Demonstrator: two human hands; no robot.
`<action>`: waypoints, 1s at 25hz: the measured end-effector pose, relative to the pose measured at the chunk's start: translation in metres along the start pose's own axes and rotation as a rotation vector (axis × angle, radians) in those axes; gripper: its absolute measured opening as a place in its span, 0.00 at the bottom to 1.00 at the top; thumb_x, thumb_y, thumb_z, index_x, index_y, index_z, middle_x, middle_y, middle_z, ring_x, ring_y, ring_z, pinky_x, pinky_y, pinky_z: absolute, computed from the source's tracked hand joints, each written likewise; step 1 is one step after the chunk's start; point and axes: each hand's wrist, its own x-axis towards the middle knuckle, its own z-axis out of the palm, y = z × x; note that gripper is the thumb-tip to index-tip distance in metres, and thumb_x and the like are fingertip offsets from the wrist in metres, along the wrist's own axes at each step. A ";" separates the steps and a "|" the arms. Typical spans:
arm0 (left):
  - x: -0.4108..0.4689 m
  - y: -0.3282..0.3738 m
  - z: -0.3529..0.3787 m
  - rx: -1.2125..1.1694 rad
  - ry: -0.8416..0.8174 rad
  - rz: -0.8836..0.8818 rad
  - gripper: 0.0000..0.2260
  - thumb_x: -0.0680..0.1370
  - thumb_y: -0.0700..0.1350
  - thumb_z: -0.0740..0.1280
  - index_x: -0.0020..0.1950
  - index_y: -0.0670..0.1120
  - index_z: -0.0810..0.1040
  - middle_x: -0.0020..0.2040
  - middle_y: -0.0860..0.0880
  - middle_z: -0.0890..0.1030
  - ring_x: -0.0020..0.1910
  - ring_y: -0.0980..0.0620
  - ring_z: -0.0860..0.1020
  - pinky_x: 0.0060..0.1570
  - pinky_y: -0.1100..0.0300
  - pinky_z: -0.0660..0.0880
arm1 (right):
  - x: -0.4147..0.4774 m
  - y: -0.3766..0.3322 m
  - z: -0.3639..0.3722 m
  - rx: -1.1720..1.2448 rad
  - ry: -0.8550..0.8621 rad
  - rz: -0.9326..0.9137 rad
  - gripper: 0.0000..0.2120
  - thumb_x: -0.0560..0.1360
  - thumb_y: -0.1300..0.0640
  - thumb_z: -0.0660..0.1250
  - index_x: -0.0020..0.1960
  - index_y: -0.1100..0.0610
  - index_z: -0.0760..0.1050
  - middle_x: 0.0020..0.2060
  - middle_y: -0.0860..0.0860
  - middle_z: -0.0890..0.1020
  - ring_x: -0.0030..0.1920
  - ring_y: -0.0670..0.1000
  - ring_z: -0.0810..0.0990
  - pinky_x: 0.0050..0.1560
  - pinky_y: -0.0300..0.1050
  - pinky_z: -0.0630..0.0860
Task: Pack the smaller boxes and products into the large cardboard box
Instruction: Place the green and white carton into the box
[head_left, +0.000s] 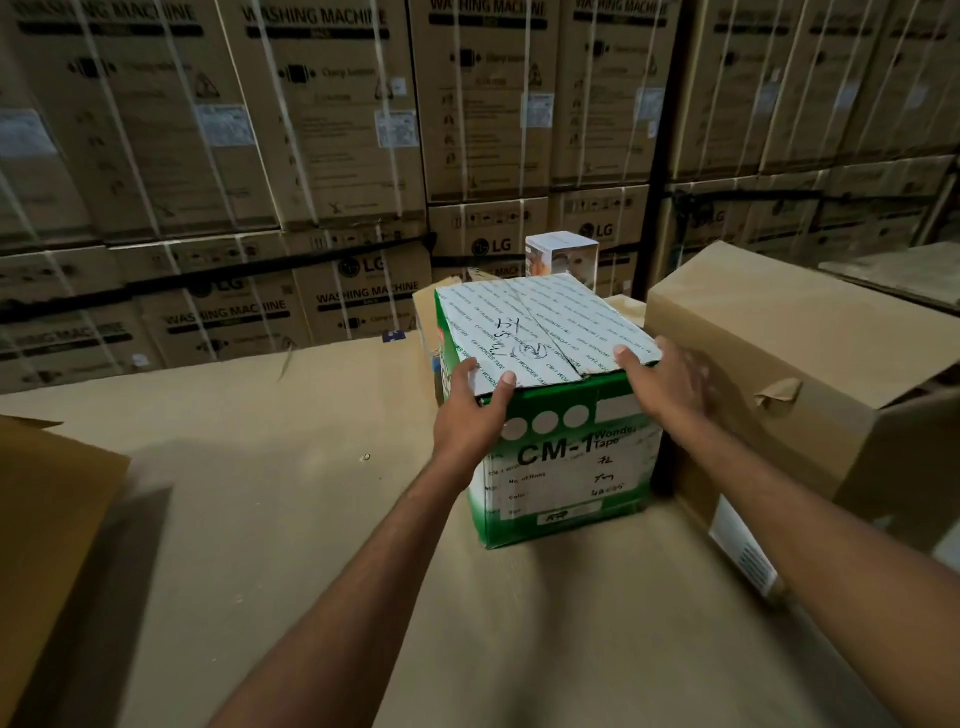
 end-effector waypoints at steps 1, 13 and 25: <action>-0.003 0.001 -0.001 0.003 0.032 -0.008 0.29 0.78 0.68 0.63 0.75 0.58 0.63 0.70 0.47 0.76 0.64 0.43 0.77 0.61 0.43 0.78 | 0.001 -0.002 0.000 0.042 0.003 0.048 0.35 0.76 0.35 0.66 0.75 0.54 0.69 0.70 0.57 0.73 0.71 0.60 0.66 0.58 0.54 0.68; -0.137 -0.020 -0.169 0.265 0.537 0.000 0.21 0.79 0.63 0.65 0.69 0.57 0.74 0.57 0.46 0.84 0.48 0.48 0.81 0.41 0.56 0.72 | -0.187 -0.078 0.020 0.295 -0.014 -0.091 0.17 0.75 0.38 0.70 0.48 0.52 0.83 0.37 0.44 0.83 0.37 0.47 0.81 0.31 0.41 0.65; -0.207 -0.088 -0.322 0.616 0.205 0.004 0.30 0.78 0.68 0.62 0.76 0.54 0.69 0.68 0.48 0.79 0.60 0.46 0.80 0.47 0.53 0.75 | -0.306 -0.140 0.082 -0.067 -0.029 -0.420 0.25 0.80 0.41 0.64 0.73 0.52 0.74 0.73 0.50 0.74 0.67 0.53 0.75 0.61 0.49 0.75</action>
